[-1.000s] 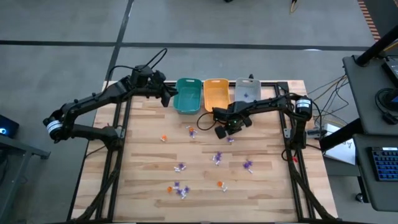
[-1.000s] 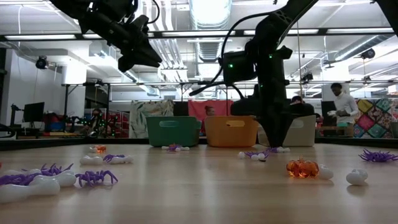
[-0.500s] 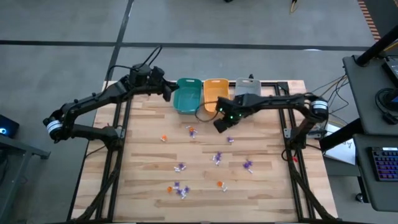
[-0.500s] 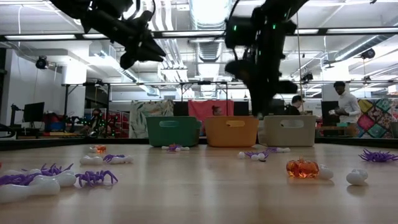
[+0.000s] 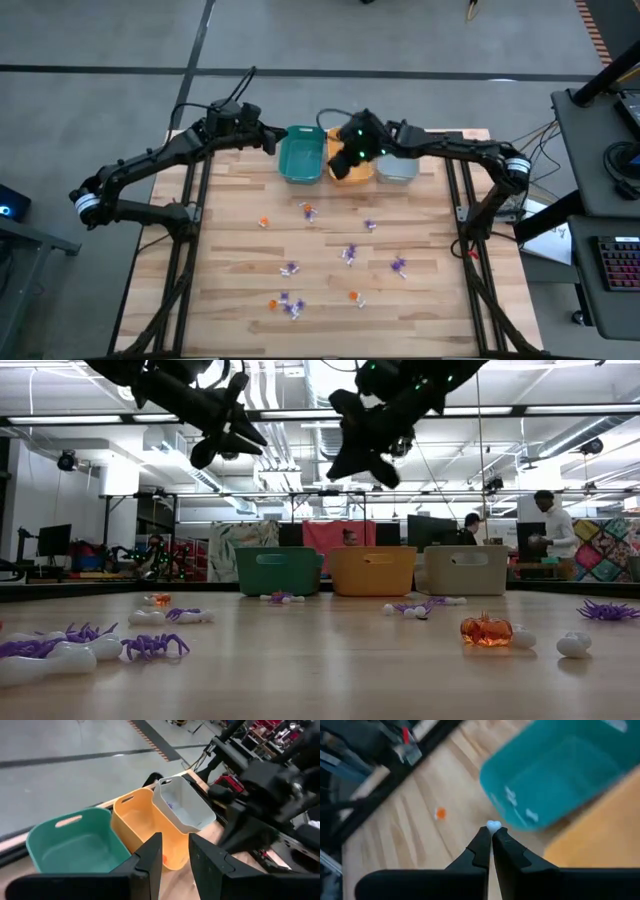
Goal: Sort Halloween decoration
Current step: Put the white bone toy into the blue bin
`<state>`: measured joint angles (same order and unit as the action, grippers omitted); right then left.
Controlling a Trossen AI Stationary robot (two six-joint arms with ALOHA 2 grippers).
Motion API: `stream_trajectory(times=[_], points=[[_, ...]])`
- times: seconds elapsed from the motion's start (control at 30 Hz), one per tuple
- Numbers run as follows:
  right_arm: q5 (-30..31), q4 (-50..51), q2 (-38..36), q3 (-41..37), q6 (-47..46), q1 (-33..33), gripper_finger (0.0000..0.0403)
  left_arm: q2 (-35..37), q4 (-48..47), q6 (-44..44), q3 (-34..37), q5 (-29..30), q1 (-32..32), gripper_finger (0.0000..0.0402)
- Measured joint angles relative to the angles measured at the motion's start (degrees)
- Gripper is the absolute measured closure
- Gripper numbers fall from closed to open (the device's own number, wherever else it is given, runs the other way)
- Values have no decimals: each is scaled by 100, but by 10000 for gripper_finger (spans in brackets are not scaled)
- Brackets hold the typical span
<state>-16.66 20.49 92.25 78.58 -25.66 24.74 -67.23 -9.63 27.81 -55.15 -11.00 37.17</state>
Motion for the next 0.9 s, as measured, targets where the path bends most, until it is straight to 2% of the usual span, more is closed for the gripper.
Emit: stream_trajectory(times=[0.07,0.23,0.5,0.63,0.9], points=[[-179,-293,219,115,83,136,394,60,-161,69,-72,-2,-2,324],[-185,-447,852,578,519,379,394,294,-751,172,-247,-3,-2,324],[-130,-494,2126,1837,1048,631,394,854,-1421,388,-326,-5,-102,324],[-132,-289,2787,2554,1110,696,394,1090,-1657,426,-326,-1,-156,324],[-133,935,3656,3914,1524,707,394,1282,-2043,428,-326,8,-173,324]])
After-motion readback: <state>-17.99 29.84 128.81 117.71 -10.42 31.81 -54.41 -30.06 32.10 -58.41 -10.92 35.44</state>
